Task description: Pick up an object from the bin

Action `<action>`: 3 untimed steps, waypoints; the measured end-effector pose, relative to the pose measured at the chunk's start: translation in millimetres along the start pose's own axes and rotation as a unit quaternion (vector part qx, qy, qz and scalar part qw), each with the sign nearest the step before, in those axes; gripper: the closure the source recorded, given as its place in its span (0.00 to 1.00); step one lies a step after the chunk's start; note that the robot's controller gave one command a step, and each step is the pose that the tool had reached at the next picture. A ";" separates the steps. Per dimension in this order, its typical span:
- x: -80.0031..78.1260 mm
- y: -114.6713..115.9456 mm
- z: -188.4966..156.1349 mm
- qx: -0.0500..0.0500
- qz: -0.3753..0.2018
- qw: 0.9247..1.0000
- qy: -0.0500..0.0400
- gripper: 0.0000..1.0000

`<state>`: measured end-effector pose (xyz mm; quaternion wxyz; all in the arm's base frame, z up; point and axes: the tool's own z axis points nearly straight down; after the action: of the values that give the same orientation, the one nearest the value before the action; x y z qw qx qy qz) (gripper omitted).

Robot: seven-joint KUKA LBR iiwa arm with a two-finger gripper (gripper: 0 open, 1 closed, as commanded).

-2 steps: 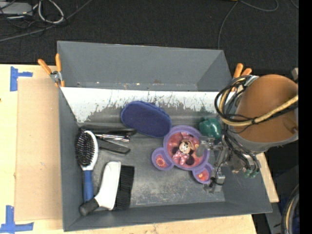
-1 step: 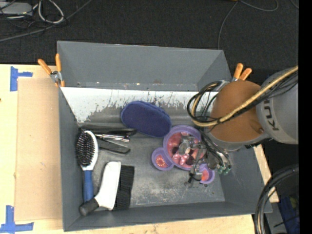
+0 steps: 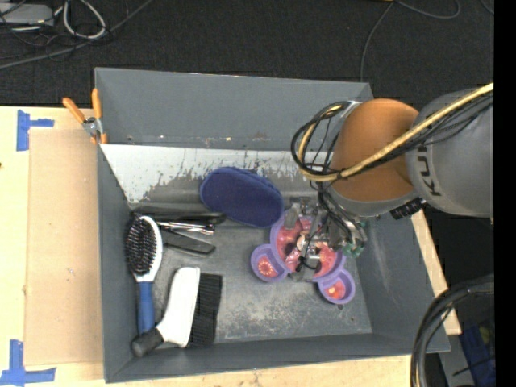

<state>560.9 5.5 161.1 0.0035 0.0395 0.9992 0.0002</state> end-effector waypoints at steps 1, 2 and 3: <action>-13.8 -1.8 25.6 -0.001 -0.111 0.994 0.005 0.00; -28.9 2.6 94.9 -0.001 -0.152 0.988 0.000 0.00; -38.4 16.9 91.2 -0.001 -0.266 0.964 0.001 1.00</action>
Offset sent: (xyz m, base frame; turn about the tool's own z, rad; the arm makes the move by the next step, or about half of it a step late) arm 0.0298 -0.0006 -0.0911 -0.3065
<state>601.2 19.2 70.2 0.0024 -0.2273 0.9738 0.0004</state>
